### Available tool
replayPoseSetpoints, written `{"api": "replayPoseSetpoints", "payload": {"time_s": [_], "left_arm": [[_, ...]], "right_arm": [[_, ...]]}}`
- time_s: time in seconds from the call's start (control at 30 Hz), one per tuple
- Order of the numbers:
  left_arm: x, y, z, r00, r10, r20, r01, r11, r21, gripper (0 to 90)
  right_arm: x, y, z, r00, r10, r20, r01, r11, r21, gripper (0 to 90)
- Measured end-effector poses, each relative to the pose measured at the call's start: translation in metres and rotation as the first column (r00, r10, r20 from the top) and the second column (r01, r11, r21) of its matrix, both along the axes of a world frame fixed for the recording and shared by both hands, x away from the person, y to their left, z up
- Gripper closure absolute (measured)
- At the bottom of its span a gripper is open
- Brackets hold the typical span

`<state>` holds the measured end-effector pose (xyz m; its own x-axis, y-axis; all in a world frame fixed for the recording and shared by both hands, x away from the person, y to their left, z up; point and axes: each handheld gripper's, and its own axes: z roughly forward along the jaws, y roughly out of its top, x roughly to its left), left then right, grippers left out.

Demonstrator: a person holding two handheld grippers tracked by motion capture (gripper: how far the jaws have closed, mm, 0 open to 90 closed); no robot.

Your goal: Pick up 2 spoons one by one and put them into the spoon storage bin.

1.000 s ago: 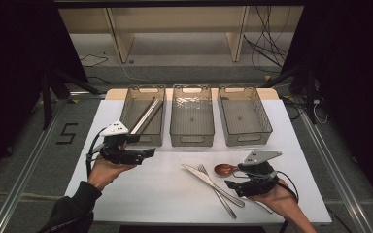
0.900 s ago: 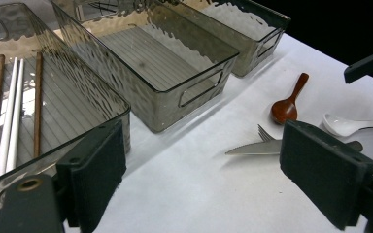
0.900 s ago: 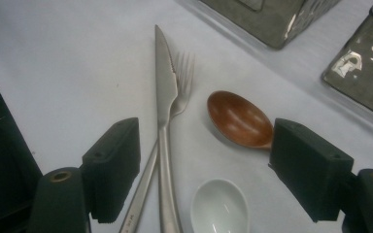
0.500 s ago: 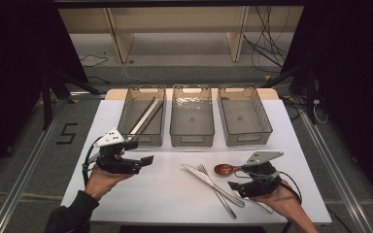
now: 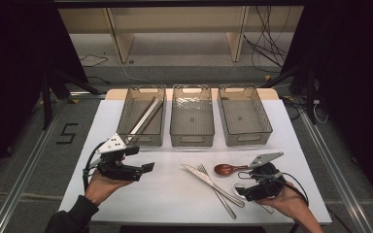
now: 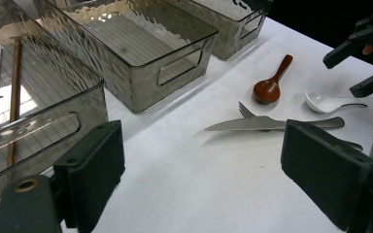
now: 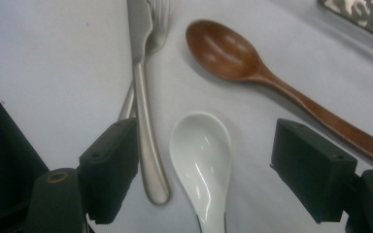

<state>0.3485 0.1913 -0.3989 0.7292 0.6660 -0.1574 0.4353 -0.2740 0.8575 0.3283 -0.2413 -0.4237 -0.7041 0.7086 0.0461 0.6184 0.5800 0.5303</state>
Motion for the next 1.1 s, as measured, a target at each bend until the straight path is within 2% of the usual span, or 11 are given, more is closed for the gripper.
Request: {"api": "replayPoseSetpoints", "payload": {"time_s": [0.2,0.43,0.67,0.87,0.97,1.1], "left_arm": [[-0.002,0.001,-0.001,0.9999,0.009,0.008,-0.009,0.9999,-0.009,15.2],[-0.003,0.001,0.000,0.9999,0.008,0.012,-0.008,0.9999,-0.009,15.2],[-0.003,-0.001,0.000,0.9999,-0.004,0.014,0.004,1.0000,-0.005,15.1],[-0.004,0.000,0.001,0.9998,-0.005,0.020,0.006,1.0000,-0.007,15.2],[-0.003,0.000,0.000,0.9999,-0.003,0.016,0.003,0.9999,-0.012,15.2],[-0.004,-0.001,0.001,0.9998,-0.010,0.020,0.010,0.9999,-0.009,15.2]], "right_arm": [[-0.001,-0.008,-0.003,0.9991,-0.025,-0.034,0.024,0.998,-0.050,27.3],[-0.002,-0.017,-0.011,0.9966,-0.053,-0.063,0.045,0.991,-0.123,34.9],[-0.006,-0.020,-0.016,0.9935,-0.042,-0.105,0.025,0.986,-0.165,45.0],[-0.008,-0.016,-0.021,0.9888,-0.005,-0.149,-0.025,0.980,-0.195,53.8],[-0.010,-0.014,-0.023,0.9873,0.015,-0.158,-0.049,0.976,-0.213,59.3],[-0.012,-0.011,-0.026,0.9861,0.023,-0.165,-0.065,0.965,-0.253,64.9]]}}
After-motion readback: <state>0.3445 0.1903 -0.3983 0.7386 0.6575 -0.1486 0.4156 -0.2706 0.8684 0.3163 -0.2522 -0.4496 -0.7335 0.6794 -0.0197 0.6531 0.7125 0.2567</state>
